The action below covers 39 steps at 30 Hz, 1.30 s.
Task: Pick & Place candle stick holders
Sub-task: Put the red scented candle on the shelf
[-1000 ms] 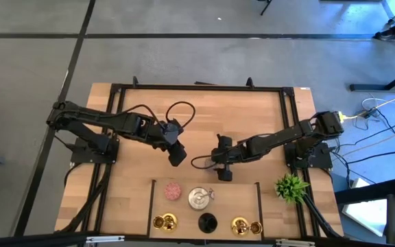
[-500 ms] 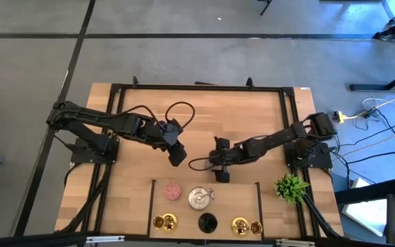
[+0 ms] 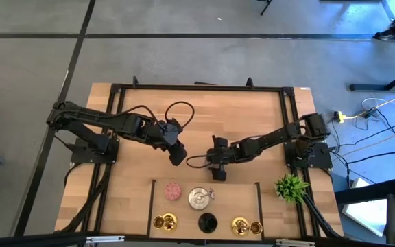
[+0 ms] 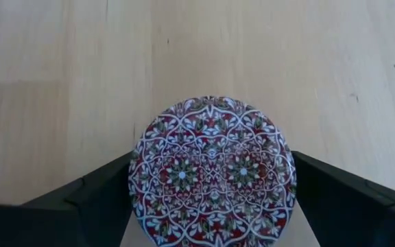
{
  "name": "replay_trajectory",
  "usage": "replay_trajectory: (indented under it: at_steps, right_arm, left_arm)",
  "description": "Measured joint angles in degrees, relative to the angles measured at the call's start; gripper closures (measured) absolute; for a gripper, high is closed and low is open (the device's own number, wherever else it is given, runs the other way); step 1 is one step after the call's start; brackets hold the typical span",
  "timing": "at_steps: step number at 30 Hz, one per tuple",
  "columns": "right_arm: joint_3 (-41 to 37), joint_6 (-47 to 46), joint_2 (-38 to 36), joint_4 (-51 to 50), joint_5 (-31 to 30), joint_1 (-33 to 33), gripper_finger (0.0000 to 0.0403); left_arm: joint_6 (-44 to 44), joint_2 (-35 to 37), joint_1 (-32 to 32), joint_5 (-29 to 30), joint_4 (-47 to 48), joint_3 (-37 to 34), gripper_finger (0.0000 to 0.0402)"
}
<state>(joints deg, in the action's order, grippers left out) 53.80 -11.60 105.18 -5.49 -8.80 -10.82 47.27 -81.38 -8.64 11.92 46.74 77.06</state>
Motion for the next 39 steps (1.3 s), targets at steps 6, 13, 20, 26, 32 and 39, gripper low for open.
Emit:
replay_trajectory:
  at_steps: [6,13,20,26,32,39]
  right_arm:
    - [0.0,-0.9,0.0,1.4,0.0,0.7,0.0041]
    - [0.0,-2.9,1.7,1.0,0.2,1.8,0.0041]
    - [0.2,-5.1,2.4,0.5,-0.1,1.8,0.0081]
    - [0.5,-6.2,2.5,0.1,-1.3,1.8,0.0107]
    - [0.5,-8.4,1.4,-2.2,-1.5,1.8,0.0107]
    - [3.1,-10.1,-3.7,-16.3,-2.1,3.8,0.0107]
  left_arm:
    - [0.0,0.0,0.0,0.0,-0.1,0.0,0.04]
    - [-0.2,0.0,0.0,0.0,-0.1,0.0,0.04]
    - [-0.5,0.0,0.0,0.0,0.0,0.0,0.04]
    - [-0.9,0.0,0.0,0.0,0.0,0.0,0.04]
    - [-1.0,0.0,0.0,0.0,0.0,0.0,0.04]
    - [-1.1,0.0,0.0,0.1,-0.1,0.0,0.04]
